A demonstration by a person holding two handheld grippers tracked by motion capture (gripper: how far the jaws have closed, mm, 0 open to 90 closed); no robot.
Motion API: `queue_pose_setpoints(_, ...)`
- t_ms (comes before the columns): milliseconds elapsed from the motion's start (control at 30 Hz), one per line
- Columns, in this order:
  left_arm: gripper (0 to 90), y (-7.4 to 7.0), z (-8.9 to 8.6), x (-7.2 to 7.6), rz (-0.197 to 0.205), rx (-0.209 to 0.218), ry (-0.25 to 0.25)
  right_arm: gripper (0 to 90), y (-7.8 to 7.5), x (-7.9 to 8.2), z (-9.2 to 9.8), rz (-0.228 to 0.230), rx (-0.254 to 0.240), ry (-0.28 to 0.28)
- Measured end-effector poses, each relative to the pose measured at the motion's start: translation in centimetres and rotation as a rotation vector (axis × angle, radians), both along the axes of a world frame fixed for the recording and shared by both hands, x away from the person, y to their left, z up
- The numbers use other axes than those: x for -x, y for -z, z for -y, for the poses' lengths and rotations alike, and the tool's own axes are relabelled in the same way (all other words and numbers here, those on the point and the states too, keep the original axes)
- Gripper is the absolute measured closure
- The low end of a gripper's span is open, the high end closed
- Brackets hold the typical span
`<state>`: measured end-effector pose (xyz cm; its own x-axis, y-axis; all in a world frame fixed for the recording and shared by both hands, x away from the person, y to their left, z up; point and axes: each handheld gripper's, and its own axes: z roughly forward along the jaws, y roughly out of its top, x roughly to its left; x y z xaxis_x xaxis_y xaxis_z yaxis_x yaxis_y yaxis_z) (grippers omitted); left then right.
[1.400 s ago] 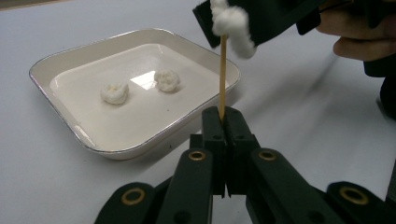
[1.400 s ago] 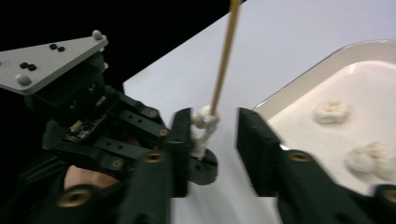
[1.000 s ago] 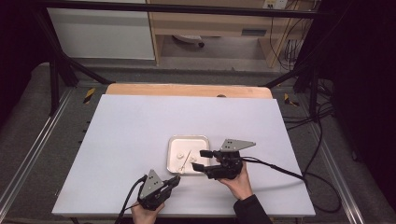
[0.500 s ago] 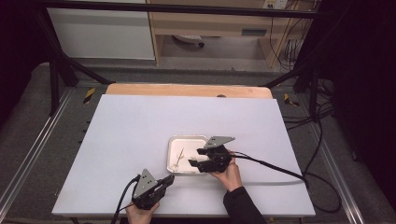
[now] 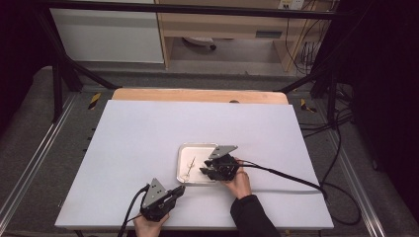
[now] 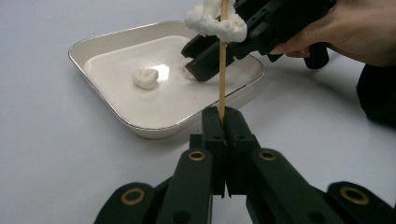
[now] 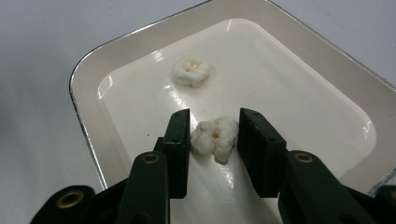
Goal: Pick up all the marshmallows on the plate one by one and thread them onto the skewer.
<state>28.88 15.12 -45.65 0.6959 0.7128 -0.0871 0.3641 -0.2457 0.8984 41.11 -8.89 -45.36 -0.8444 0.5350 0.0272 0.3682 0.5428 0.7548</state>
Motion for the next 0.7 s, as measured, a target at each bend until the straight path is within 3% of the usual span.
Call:
queue_pose_setpoints(100, 88.8, 0.0, 0.0, 0.0, 0.001, -0.001, 0.005, 70.1, -0.1, 0.2, 0.1, -0.006, -0.009, 0.012)
queue_pose_setpoints(233, 88.7, 0.0, 0.1, 0.1, 0.007, 0.000, 0.012, 70.8, -1.4, 0.6, 0.5, -0.028, -0.067, 0.018)
queue_pose_setpoints(267, 88.7, 0.0, 0.1, 0.1, 0.008, 0.001, 0.013, 70.5, -2.4, 0.8, 1.0, -0.039, -0.113, 0.015)
queue_pose_setpoints(300, 88.7, 0.0, 0.1, 0.1, 0.009, 0.001, 0.015, 70.5, -2.4, 0.8, 1.0, -0.039, -0.113, 0.015)
queue_pose_setpoints(333, 88.7, 0.0, 0.1, 0.2, 0.009, 0.002, 0.017, 70.2, -3.5, 1.2, 1.6, -0.052, -0.172, 0.020)
queue_pose_setpoints(400, 88.7, 0.0, 0.2, 0.2, 0.013, 0.000, 0.022, 70.0, -4.1, 1.3, 2.0, -0.057, -0.197, 0.019)
queue_pose_setpoints(433, 88.7, 0.0, 0.3, 0.2, 0.013, -0.001, 0.026, 70.0, -5.1, 1.6, 2.8, -0.065, -0.253, 0.014)
queue_pose_setpoints(467, 88.7, 0.0, 0.4, 0.2, 0.017, -0.002, 0.030, 70.0, -5.1, 1.6, 2.8, -0.065, -0.253, 0.014)
queue_pose_setpoints(633, 88.8, 0.0, 0.7, 0.4, 0.029, -0.007, 0.046, 70.1, -7.3, 2.2, 4.6, -0.102, -0.409, 0.001)
queue_pose_setpoints(667, 88.8, 0.0, 0.8, 0.4, 0.029, -0.009, 0.049, 70.1, -8.1, 2.4, 5.1, -0.108, -0.464, -0.009)
queue_pose_setpoints(700, 88.8, 0.0, 0.9, 0.4, 0.029, -0.010, 0.051, 70.1, -8.1, 2.4, 5.1, -0.108, -0.464, -0.009)
